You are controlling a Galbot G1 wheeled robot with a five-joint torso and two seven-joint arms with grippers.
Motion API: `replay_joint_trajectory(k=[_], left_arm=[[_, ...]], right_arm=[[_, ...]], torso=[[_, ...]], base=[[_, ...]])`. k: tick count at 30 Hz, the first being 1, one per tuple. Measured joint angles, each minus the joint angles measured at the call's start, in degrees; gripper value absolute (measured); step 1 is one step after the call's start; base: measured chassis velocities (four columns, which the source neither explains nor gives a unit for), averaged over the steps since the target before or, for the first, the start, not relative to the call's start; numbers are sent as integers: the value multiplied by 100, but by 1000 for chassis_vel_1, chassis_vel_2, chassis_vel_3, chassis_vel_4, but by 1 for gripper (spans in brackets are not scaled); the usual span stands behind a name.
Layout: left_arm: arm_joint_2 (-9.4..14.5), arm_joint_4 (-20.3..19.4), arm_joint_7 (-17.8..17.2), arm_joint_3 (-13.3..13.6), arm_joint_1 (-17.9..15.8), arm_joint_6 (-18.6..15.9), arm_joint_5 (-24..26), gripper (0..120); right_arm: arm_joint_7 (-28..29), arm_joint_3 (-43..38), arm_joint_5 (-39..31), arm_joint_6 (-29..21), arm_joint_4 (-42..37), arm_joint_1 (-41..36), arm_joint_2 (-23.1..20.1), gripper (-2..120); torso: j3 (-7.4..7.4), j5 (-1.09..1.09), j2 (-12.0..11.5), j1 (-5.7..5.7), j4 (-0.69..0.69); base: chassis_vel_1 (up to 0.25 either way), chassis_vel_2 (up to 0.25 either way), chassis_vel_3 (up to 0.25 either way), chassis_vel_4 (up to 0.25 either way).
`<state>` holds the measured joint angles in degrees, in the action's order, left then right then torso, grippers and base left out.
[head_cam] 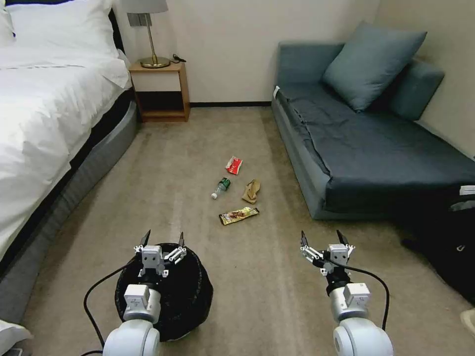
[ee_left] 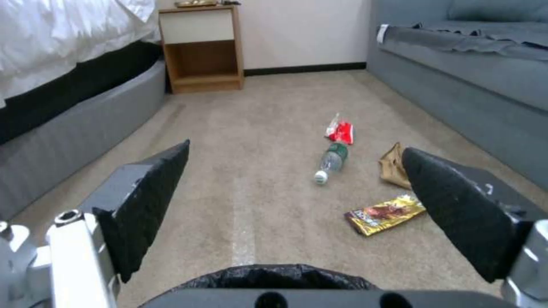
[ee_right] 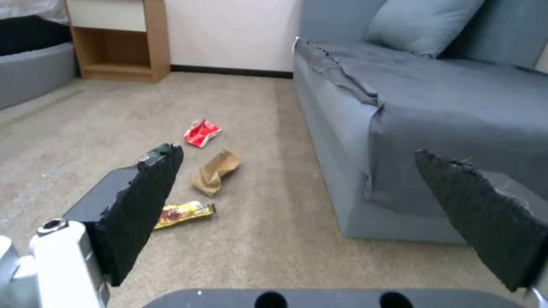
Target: Pick up the trash bin, then pick up the garbage on the floor and place it into the trash bin.
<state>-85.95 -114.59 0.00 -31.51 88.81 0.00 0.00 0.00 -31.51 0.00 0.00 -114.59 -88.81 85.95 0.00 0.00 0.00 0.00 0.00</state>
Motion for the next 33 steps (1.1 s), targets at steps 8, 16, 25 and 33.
replay_joint_trajectory(k=[8, 16, 25, 33], left_arm=[[0, 0, 0, 0, 0, 0, 0, 100], [0, 0, 0, 0, 0, 0, 0, 100], [7, -61, -15, -40, -1, -127, 78, 100], [107, -848, -246, -503, -44, -1483, 824, 100]], right_arm=[[0, 0, 0, 0, 0, 0, 0, 100], [0, 0, 0, 0, 0, 0, 0, 100], [325, 33, 125, -329, -337, -72, 94, 100], [1395, 165, 542, -1496, -1560, -382, 369, 100]], torso=[[0, 0, 0, 0, 0], [0, 0, 0, 0, 0], [0, 0, 0, 0, 0], [0, 5, 0, 0, 0]], base=[[0, 0, 0, 0], [0, 0, 0, 0], [0, 0, 0, 0], [0, 0, 0, 0]])
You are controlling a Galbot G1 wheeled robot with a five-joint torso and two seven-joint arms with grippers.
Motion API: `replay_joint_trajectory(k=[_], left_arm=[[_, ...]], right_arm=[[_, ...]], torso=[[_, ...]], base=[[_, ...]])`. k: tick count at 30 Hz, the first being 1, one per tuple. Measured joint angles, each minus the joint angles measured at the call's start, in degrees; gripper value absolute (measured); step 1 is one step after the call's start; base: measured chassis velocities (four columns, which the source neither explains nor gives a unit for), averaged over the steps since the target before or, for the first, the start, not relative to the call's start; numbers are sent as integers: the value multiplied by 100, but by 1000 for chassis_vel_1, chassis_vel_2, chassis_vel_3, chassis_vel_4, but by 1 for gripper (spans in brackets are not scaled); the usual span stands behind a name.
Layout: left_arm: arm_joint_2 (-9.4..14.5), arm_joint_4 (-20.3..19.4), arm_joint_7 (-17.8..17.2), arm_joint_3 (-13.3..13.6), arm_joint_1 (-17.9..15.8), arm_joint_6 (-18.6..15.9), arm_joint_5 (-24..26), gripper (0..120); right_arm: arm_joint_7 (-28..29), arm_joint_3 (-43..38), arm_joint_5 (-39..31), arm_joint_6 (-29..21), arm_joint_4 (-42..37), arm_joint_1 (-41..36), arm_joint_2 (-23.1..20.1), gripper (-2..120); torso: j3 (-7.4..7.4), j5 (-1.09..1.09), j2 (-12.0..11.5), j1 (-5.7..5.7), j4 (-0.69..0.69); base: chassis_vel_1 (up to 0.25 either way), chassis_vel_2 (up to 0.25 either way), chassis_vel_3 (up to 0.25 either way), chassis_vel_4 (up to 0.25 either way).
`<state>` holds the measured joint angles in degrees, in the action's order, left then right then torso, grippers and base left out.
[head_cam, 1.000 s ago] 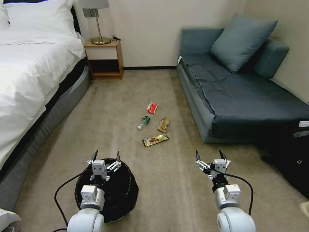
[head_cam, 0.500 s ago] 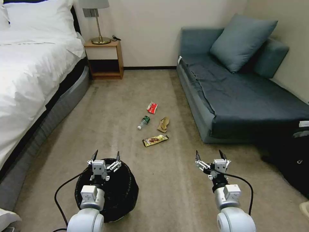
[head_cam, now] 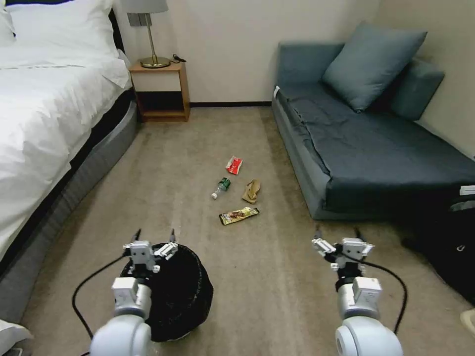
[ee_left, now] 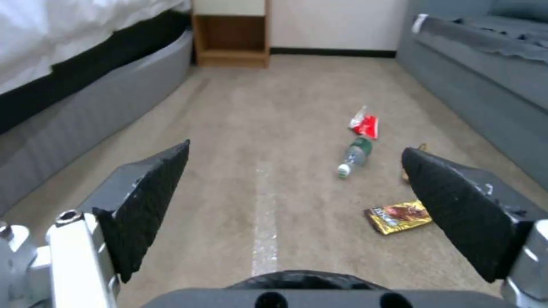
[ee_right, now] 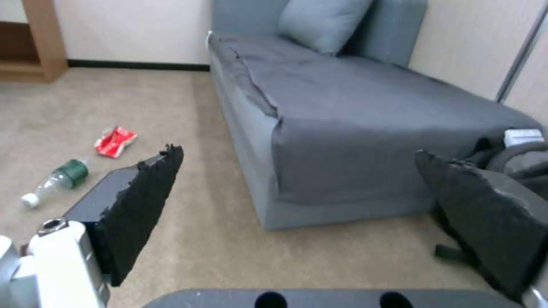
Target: Pick up the trash bin, then pick up the garbage on the floor and place it into the trash bin.
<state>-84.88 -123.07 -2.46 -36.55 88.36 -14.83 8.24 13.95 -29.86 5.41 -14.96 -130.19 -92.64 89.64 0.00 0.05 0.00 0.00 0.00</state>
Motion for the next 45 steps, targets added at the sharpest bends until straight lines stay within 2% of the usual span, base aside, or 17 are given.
replay_joint_trajectory(k=[3, 7, 10, 12, 14, 15, 16, 17, 18, 20, 21, 29, 30, 32, 36, 44, 45], left_arm=[[7, -62, -15, -30, -4, -130, 68, 100], [9, -71, -16, -36, -5, -138, 74, 100], [51, -121, -46, -51, 0, -189, 130, 100], [161, -224, -130, -62, 34, -319, 270, 100], [647, -675, -511, -166, 182, -772, 798, 100], [647, -675, -511, -166, 182, -772, 798, 100], [748, -764, -586, -183, 215, -869, 906, 100], [1095, -1077, -855, -249, 322, -1197, 1288, 100], [1316, -1280, -1021, -293, 391, -1402, 1523, 100], [1353, -1315, -1050, -301, 403, -1438, 1564, 100], [1447, -1400, -1123, -315, 433, -1532, 1673, 100], [1526, -1492, -1253, -322, 476, -1667, 1820, 100], [1542, -1521, -1318, -322, 492, -1722, 1880, 100], [1686, -1787, -1954, -274, 693, -2299, 2494, 100], [1722, -1864, -2157, -256, 755, -2475, 2682, 100], [1727, -1895, -2293, -256, 803, -2539, 2840, 100], [1719, -1935, -2663, -273, 958, -2642, 3261, 100]], right_arm=[[15, 10, -36, -73, -199, -91, -168, 100], [16, 72, -41, -140, -287, -177, -296, 100], [14, 190, -2, -215, -326, -236, -396, 100], [12, 270, 34, -235, -326, -247, -463, 100], [10, 326, 49, -242, -252, -189, -517, 100], [10, 326, 49, -242, -252, -189, -517, 100], [10, 334, 49, -242, -238, -173, -526, 100], [8, 360, 50, -243, -217, -140, -549, 100], [4, 375, 50, -245, -209, -124, -568, 100], [2, 378, 50, -245, -207, -120, -574, 100], [-1, 383, 49, -252, -206, -109, -595, 100], [-15, 319, -8, -286, -229, -105, -693, 100], [-16, 318, -11, -287, -230, -106, -696, 100], [-24, 321, -16, -307, -237, -111, -720, 100], [-35, 319, -36, -336, -239, -91, -769, 100], [-36, 309, -59, -340, -203, -96, -827, 100], [-36, 313, -59, -340, -181, -92, -844, 100]], torso=[[0, -8, 0, 0, 0], [0, -6, 0, 0, 0], [0, -4, 0, 0, 0], [0, -9, 0, 0, 0], [0, -2, 0, 0, 0], [0, -2, 0, 0, 0], [0, -4, 0, 0, 1], [0, -7, 0, 0, 1], [0, -2, 0, 0, 0], [0, -2, 0, 0, 0], [0, -3, 0, 0, 0], [0, -6, 0, 0, 0], [0, -6, 0, 0, 0], [0, -4, 0, 0, 0], [0, -5, 0, 1, 1], [0, -5, 0, 0, 0], [0, -5, 0, 0, -1]], base=[[0, 0, 0, 0], [0, 0, 0, 0], [0, 0, 0, 0], [0, 0, 0, 0], [0, 0, 0, 0], [0, 0, 0, 0], [0, 0, 0, 0], [0, 0, 0, 0], [0, 0, 0, 0], [0, 0, 0, 0], [0, 0, 0, 0], [0, 0, 0, 0], [0, 0, 0, 0], [0, 0, 0, 0], [0, 0, 0, 0], [0, 0, 0, 0], [0, 0, 0, 0]])
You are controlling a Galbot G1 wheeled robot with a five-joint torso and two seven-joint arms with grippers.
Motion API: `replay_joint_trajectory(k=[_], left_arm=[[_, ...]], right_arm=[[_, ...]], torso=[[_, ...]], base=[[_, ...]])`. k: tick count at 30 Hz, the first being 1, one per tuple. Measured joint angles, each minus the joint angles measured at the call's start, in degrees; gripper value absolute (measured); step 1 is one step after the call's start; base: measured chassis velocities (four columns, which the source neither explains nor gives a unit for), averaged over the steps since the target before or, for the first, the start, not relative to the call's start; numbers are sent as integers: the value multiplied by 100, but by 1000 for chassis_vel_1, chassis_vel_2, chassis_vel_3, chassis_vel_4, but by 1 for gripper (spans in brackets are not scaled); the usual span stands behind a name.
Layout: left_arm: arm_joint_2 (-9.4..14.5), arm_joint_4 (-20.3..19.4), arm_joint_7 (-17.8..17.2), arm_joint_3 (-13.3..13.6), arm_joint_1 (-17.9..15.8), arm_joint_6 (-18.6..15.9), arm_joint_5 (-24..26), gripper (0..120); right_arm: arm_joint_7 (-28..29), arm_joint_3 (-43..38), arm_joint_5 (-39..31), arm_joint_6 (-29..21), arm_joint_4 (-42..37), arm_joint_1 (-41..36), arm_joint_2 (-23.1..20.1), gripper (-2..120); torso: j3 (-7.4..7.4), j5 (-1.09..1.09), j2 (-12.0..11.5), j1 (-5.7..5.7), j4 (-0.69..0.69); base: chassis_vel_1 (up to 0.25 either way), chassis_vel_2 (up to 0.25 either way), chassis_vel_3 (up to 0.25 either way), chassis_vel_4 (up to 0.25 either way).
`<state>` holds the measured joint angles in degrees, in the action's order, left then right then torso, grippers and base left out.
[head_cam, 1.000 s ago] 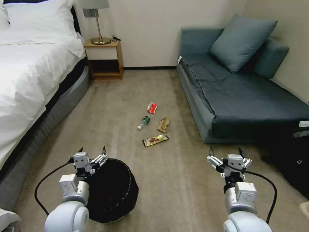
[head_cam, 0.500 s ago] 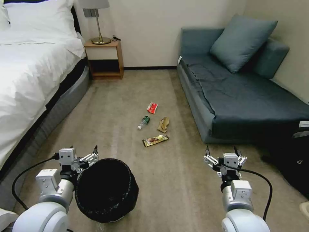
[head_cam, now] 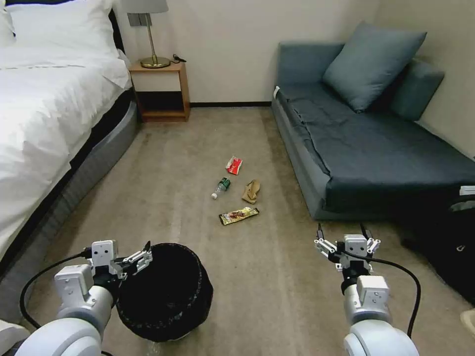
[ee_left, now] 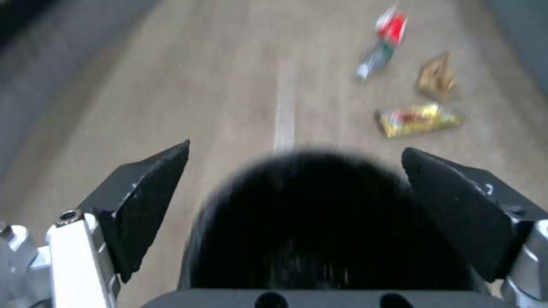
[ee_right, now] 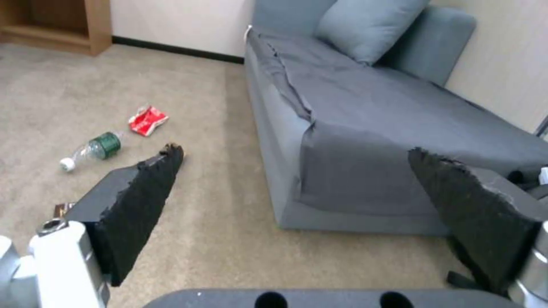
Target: Pick up the trash bin, then pick up the garbage on the floor and place it into the trash bin.
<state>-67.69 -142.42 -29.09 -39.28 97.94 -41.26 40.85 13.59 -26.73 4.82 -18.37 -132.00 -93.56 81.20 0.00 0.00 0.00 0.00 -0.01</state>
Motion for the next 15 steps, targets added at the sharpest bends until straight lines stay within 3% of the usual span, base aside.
replay_joint_trajectory(k=[2, 6, 12, 15], left_arm=[[-13, -24, -298, -13, 131, -85, 346, 100], [-35, -39, -697, -104, 358, -115, 520, 100], [-80, 28, -874, -173, 528, -115, 524, 100], [-100, 271, -916, -239, 488, -113, 515, 100]], right_arm=[[0, 5, -4, 0, 12, 9, -17, 100], [-1, 18, -23, 2, 16, 23, -58, 100], [-3, 54, -35, 7, 51, 63, -86, 100], [-1, 88, -35, 51, 115, 81, -93, 100]], torso=[[0, 0, 0, 0, 3], [0, 0, 0, 0, 1], [-1, 0, 0, 0, 2], [0, 0, 0, 0, 1]], base=[[0, 0, 0, 0], [0, 0, 0, 0], [0, 0, 0, 0], [0, 0, 0, 0]])
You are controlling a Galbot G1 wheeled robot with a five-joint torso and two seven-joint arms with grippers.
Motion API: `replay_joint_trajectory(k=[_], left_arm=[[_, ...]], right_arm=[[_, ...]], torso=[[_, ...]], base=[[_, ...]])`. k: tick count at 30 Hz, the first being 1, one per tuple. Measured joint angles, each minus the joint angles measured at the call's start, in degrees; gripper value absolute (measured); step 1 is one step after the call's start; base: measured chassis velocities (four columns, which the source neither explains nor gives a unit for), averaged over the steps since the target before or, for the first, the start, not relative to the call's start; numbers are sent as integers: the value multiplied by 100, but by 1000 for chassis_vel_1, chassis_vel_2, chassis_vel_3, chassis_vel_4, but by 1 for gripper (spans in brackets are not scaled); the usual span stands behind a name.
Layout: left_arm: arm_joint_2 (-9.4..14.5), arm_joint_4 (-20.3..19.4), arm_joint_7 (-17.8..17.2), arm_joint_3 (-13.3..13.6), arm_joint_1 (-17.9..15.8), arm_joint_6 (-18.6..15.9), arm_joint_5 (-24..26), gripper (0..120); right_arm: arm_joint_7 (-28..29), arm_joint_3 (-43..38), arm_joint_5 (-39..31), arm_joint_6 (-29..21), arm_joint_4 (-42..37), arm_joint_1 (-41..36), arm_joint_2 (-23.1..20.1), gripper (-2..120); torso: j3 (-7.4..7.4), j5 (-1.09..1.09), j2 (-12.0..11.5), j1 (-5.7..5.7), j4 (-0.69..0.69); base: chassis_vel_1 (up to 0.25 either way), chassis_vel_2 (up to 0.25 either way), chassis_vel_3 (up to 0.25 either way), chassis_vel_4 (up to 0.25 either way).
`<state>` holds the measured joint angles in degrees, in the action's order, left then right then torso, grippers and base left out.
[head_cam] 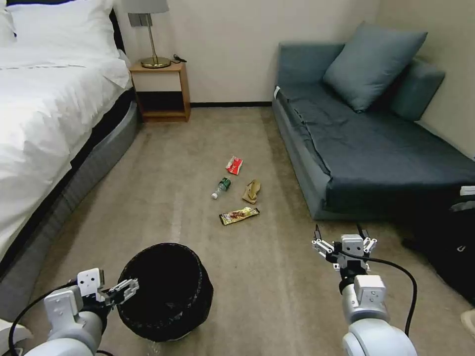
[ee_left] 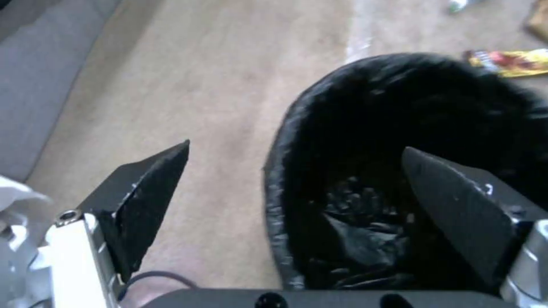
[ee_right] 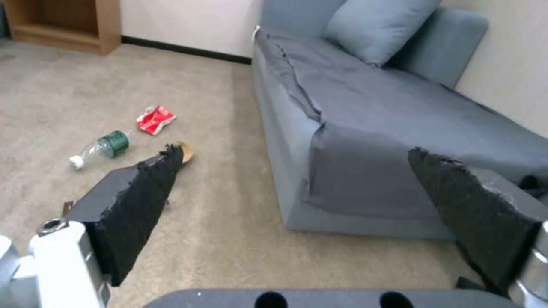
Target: Pick up the trash bin, then pick up the garbage on the floor and place it into the trash bin.
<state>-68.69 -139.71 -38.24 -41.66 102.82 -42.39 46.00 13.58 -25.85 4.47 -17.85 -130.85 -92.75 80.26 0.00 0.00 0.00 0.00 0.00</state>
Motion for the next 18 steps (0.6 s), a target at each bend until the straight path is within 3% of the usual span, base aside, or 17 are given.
replay_joint_trajectory(k=[18], left_arm=[[-11, 1333, -137, 126, -867, 18, 496, 100]], right_arm=[[21, 37, 17, 55, 145, 81, -9, 100]], torso=[[0, 0, 0, 0, 0]], base=[[0, 0, 0, 0]])
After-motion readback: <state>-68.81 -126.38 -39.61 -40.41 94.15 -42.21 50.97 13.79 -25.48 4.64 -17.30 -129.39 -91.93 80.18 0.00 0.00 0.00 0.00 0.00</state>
